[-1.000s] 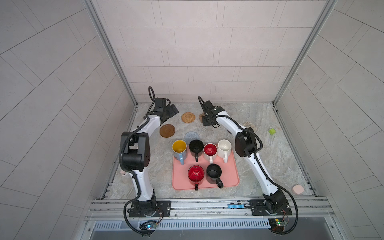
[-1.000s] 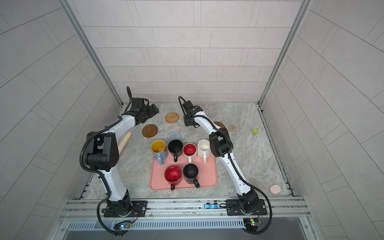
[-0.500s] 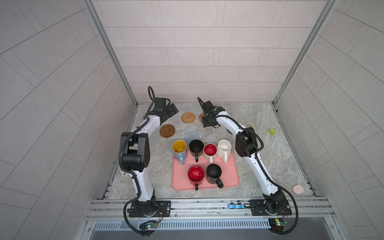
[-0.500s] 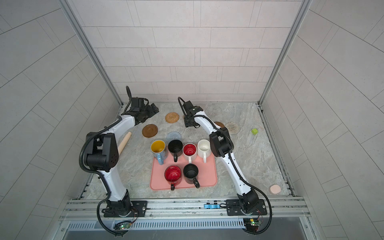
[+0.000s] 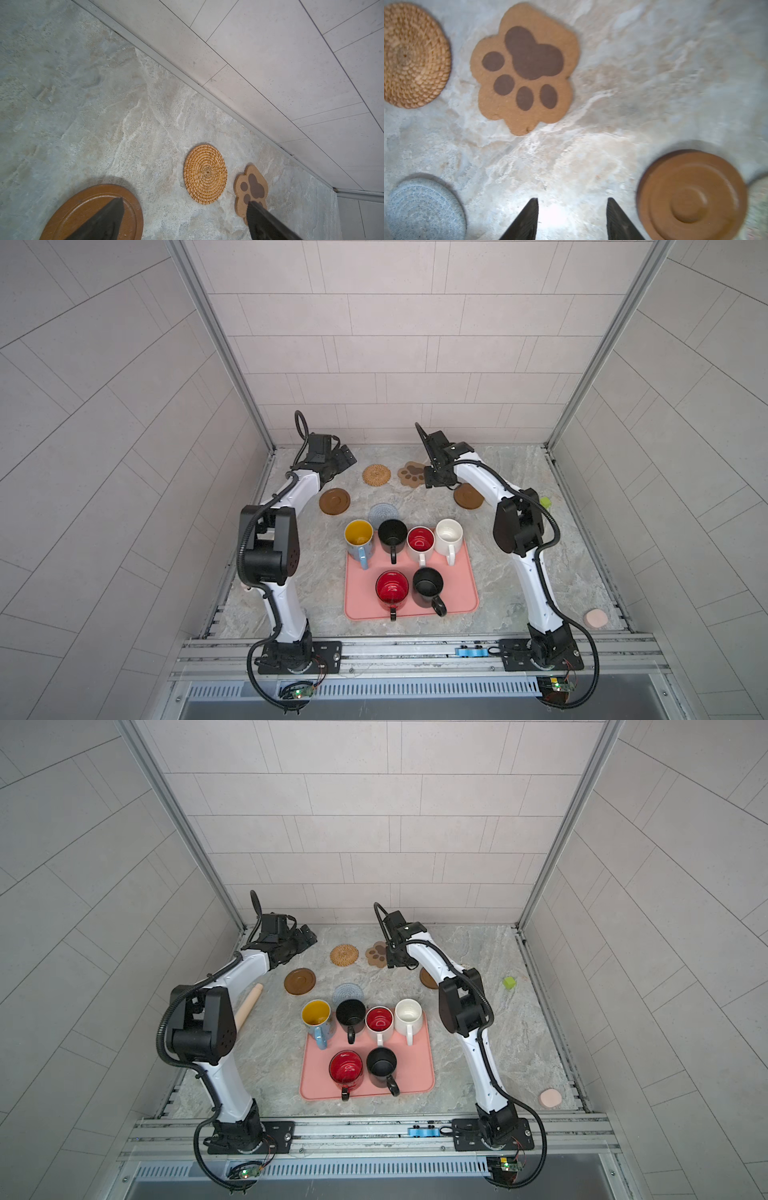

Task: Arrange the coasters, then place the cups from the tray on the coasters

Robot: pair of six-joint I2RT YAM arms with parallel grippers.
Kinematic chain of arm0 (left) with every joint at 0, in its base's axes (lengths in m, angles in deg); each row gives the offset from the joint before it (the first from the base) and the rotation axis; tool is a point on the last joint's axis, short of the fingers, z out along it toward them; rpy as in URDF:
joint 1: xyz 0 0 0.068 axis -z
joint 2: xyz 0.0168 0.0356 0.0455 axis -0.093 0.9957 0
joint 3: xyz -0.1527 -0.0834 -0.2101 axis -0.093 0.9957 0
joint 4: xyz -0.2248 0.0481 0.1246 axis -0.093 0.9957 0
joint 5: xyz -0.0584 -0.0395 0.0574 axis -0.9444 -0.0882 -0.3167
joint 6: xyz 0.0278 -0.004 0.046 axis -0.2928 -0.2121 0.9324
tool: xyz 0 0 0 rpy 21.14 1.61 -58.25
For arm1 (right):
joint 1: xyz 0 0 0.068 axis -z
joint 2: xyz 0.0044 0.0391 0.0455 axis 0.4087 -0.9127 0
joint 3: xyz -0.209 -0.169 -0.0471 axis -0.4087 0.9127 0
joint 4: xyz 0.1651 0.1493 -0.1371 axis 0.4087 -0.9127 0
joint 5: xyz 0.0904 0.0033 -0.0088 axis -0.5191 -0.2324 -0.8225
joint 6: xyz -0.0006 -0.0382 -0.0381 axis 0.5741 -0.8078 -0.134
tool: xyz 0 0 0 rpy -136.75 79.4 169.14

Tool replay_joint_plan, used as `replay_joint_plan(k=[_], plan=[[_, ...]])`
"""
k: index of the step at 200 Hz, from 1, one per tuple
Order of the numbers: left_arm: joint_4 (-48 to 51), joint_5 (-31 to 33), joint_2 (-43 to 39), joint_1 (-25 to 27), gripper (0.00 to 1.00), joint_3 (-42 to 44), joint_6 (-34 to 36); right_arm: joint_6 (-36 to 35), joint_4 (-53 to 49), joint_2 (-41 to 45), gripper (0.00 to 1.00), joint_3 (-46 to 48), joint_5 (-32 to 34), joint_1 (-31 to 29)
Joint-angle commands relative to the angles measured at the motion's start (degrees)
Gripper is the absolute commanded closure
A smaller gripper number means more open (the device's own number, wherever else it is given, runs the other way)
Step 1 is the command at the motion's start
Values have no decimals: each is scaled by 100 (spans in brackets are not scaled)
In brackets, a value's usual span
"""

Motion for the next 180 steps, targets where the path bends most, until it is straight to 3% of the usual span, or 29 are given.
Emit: replay_joint_plan(k=[1, 73, 180], plan=[[-167, 74, -181, 1, 0, 43, -60, 12, -62, 270, 45, 316, 270, 262], [-271, 76, -161, 4, 0, 156, -206, 374, 172, 508, 44, 1264, 160, 857], [-388, 50, -41, 3, 0, 52, -210, 709, 595, 398, 44, 1712, -245, 995]])
